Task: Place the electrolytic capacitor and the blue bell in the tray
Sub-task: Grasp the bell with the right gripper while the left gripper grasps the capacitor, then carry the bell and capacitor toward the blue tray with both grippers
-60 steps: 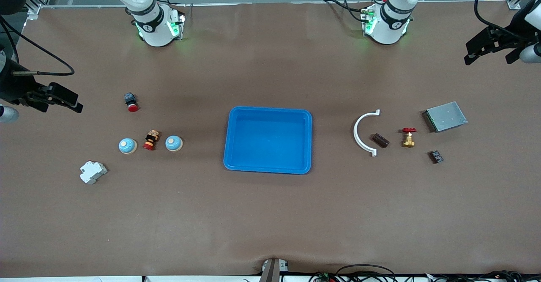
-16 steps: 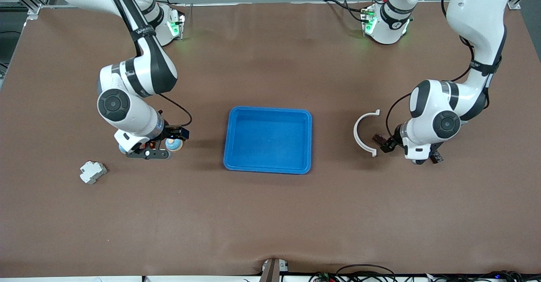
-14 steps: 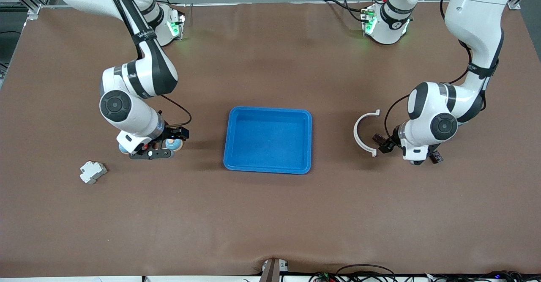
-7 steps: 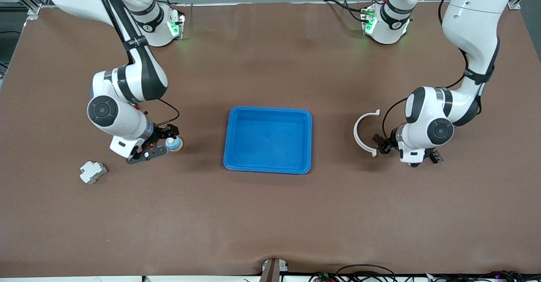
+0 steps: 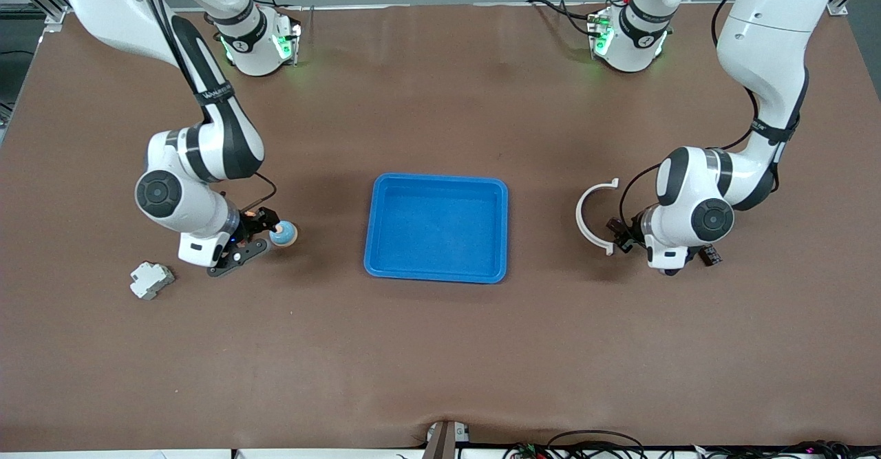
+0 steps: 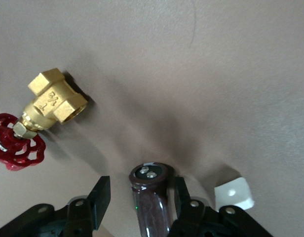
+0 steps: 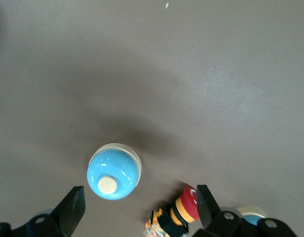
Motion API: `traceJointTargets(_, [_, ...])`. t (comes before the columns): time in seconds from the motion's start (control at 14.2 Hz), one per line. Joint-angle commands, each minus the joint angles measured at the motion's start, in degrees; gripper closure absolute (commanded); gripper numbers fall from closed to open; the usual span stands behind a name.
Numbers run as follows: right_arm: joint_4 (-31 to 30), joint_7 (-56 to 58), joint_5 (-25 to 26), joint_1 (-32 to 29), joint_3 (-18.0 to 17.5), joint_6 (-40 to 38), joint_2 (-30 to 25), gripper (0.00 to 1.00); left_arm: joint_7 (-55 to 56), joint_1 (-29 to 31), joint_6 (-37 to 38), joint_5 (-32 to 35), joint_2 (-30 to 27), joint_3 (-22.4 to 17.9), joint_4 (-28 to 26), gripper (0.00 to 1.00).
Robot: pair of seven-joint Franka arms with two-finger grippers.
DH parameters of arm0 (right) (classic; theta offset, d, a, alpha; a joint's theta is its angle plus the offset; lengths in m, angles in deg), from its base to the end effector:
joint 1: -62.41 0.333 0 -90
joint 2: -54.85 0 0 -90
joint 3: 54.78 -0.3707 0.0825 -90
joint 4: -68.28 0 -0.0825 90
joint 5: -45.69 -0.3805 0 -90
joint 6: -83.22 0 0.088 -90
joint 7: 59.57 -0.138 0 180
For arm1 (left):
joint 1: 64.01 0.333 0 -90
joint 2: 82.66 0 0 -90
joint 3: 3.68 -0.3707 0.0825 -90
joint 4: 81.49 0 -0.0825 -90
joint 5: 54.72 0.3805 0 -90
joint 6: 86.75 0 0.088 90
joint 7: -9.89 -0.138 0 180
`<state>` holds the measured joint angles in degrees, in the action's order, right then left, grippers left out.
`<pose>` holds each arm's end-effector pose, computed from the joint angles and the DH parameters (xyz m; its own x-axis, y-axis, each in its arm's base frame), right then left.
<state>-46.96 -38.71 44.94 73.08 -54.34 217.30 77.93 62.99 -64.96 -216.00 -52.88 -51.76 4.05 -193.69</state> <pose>0.6035 0.1096 0.2682 0.8585 0.5085 -0.0671 0.5075 -0.8611 -0.0316 0.6022 -0.0878 0.2016 0.7012 0.6899 -0.1801 0.6719 -0.7238 -0.1571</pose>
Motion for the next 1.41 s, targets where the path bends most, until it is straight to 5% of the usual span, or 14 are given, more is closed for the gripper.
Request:
traceJointTargets(0.0, [-3.5, 0.5, -0.1, 1.2, -0.4, 2.6, -0.8, 0.00, 0.7, -0.2, 0.2, -1.6, 0.3, 0.1, 1.1, 0.97])
traceJointTargets(0.56, [-3.4, 0.3, -0.2, 2.9, -0.4, 3.3, 2.6, 0.00, 0.9, 0.2, 3.5, -1.1, -4.5, 0.1, 2.5, 1.00])
traceJointTargets(1.13, [-3.4, 0.3, -0.2, 2.9, -0.4, 6.3, 5.1, 0.00, -2.6, -0.5, 23.8, -1.0, -5.1, 4.9, 16.6, 1.00])
traceJointTargets(1.34, [-3.4, 0.3, -0.2, 2.9, -0.4, 7.5, 6.1, 0.00, -0.1, -1.9, 24.3, -1.1, -3.4, 5.1, 18.5, 1.00])
